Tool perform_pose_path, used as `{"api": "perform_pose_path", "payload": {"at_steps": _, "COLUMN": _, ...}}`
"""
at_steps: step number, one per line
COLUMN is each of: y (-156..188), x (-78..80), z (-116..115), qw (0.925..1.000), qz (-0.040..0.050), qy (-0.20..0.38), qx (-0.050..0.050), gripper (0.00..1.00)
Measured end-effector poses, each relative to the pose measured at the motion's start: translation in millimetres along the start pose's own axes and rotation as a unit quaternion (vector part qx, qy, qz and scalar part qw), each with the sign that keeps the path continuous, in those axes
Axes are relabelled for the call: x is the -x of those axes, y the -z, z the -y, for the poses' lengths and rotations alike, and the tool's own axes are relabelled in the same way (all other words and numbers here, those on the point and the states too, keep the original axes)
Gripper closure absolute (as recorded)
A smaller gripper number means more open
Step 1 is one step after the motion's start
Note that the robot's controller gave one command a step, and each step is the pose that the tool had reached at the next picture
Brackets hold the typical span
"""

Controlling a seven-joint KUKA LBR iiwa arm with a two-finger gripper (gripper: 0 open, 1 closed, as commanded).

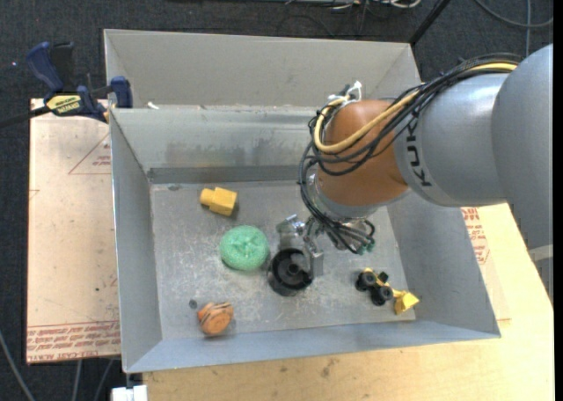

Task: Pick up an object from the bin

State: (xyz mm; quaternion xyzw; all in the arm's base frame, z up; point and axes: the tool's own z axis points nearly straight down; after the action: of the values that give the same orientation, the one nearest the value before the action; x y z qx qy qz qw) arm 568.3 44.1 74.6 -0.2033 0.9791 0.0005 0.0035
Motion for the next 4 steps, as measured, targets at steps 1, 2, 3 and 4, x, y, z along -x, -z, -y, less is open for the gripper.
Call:
{"api": "perform_pose_path", "payload": {"at_steps": 1, "y": 0, "x": 0.0, "z": 0, "qw": 1.0, "qz": 0.0001, "qy": 0.0, "qx": 0.0, "gripper": 1.0}}
{"api": "perform_pose_path", "payload": {"at_steps": 2, "y": 66, "x": 22.6, "z": -29, "qw": 0.999, "qz": -0.0031, "qy": -0.045, "qx": 0.001, "gripper": 0.0}}
{"api": "perform_pose_path", "payload": {"at_steps": 3, "y": 81, "x": 28.7, "z": -34, "qw": 0.9986, "qz": -0.0004, "qy": -0.052, "qx": 0.001, "gripper": 0.0}}
{"api": "perform_pose_path", "payload": {"at_steps": 4, "y": 56, "x": 14.7, "z": -38, "qw": 0.9998, "qz": 0.002, "qy": -0.02, "qx": -0.001, "gripper": 0.0}}
